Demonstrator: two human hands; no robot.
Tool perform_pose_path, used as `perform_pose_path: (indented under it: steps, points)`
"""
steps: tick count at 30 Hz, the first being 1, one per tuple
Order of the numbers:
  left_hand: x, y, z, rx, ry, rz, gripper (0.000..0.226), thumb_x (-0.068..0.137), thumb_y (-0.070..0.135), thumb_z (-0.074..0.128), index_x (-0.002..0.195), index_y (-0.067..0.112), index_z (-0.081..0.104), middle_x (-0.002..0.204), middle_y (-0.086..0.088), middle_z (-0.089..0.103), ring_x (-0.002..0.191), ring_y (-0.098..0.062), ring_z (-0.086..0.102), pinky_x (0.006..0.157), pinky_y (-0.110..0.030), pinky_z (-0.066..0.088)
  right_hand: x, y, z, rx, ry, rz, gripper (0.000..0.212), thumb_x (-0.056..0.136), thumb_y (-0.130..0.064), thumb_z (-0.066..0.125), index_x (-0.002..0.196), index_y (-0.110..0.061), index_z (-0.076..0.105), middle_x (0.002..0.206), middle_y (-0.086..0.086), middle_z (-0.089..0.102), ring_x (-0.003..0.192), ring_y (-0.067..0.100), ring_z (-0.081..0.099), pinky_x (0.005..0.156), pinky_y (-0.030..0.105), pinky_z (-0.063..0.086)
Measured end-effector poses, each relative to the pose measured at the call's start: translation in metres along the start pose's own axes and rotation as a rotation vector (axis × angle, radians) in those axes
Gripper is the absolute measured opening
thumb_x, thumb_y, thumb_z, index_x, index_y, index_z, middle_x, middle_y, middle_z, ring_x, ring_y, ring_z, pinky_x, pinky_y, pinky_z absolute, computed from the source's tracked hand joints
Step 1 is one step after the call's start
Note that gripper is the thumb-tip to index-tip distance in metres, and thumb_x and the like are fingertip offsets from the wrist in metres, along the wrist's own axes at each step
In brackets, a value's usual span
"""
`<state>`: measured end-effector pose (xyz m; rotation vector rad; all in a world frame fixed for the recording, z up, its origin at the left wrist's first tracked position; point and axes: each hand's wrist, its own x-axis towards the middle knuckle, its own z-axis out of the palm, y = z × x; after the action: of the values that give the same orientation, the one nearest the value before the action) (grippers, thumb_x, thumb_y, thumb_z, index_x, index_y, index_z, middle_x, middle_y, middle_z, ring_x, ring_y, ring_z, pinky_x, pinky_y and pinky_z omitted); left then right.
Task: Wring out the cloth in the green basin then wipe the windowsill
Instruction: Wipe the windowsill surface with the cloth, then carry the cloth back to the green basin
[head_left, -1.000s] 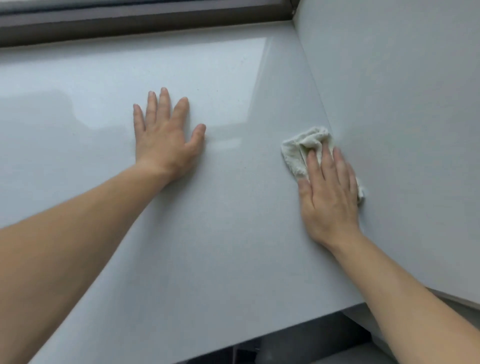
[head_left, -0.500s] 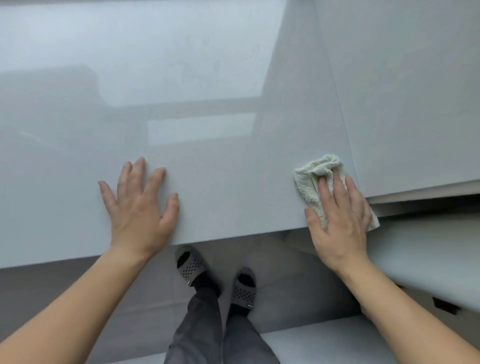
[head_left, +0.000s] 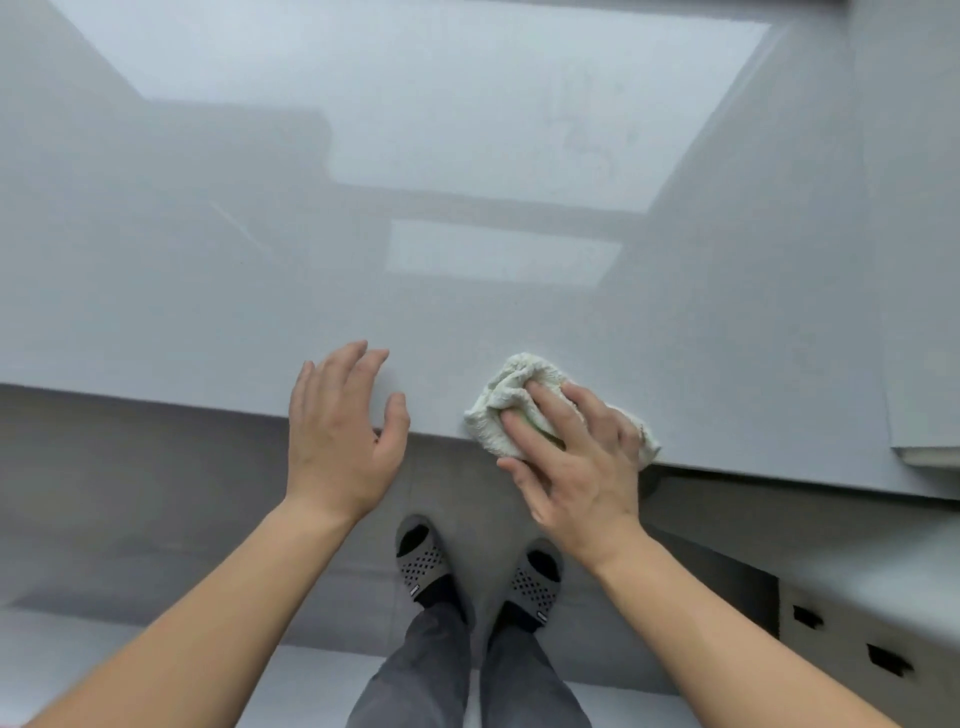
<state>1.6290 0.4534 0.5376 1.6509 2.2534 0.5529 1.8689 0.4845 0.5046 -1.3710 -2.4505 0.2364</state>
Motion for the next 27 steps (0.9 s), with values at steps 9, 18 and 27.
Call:
perform_pose_path:
  steps: [9,18,27]
  points:
    - [-0.026,-0.031,-0.028,-0.066,-0.022,-0.143,0.047,0.094,0.04,0.044,0.132,0.016,0.057,0.14,0.0,0.054,0.133,-0.017,0.044,0.116,-0.039,0.028,0.048,-0.032,0.005,0.227,-0.011,-0.158,0.027,0.093,-0.045,0.061,0.11,-0.028,0.074,0.118,-0.003,0.068,0.1,0.028,0.059,0.077,0.043,0.046]
    - [-0.066,-0.071,-0.137,-0.087,0.063,-0.395,0.051,0.091,0.048,0.04,0.129,0.019,0.059,0.132,0.006,0.059,0.126,-0.014,0.051,0.108,-0.029,0.032,0.104,-0.15,-0.044,0.438,-0.188,-0.23,0.026,0.088,-0.048,0.062,0.102,-0.031,0.076,0.108,-0.012,0.067,0.099,0.019,0.059,0.084,0.039,0.047]
    - [-0.162,-0.177,-0.284,0.028,0.249,-0.736,0.056,0.09,0.05,0.039,0.128,0.015,0.06,0.127,-0.001,0.064,0.118,-0.022,0.057,0.099,-0.039,0.044,0.188,-0.346,-0.071,0.48,-0.265,-0.599,0.023,0.087,-0.044,0.067,0.102,-0.03,0.076,0.107,-0.011,0.069,0.097,0.022,0.061,0.084,0.042,0.048]
